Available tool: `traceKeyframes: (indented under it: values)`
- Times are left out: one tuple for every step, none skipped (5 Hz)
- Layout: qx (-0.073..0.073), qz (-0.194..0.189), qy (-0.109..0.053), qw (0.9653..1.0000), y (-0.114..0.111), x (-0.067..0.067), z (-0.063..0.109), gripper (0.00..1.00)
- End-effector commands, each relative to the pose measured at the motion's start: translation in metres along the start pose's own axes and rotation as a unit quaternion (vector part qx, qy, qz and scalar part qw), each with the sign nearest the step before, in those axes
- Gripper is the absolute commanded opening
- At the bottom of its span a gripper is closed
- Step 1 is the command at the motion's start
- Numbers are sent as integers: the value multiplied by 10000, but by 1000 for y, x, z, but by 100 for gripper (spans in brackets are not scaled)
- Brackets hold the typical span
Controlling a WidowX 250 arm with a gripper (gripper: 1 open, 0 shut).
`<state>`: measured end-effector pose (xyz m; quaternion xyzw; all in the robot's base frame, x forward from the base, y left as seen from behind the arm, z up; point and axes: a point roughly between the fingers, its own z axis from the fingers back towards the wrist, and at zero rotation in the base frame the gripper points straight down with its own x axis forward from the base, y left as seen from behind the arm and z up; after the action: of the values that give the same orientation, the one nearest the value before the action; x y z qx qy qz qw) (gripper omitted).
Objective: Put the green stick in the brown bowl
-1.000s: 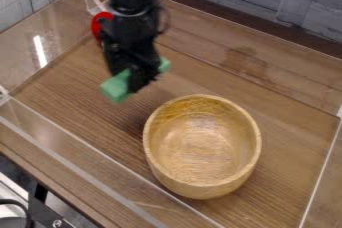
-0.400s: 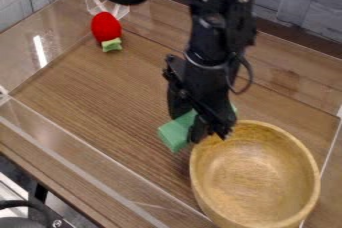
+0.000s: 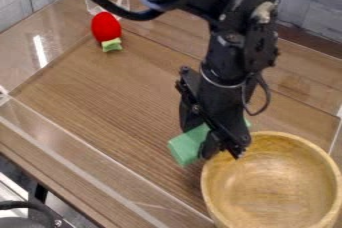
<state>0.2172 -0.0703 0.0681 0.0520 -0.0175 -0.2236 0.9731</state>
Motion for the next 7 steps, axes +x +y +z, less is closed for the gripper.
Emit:
traceKeyframes:
  values:
    - [-58,-206,-170,9996,-7,9,8,0]
    - [-88,-288,-113,9995,-8,9,7,0]
    - [-109,-350,-62,9993,-8,9,7,0]
    - [-128,-400,-9,9991,-8,8,7,0]
    - [-144,-452,44,9989,-10,7,8,0]
    - [-173,-515,81,9985,-12,7,8,0]
    - [-191,-587,111,9980,-15,7,9,0]
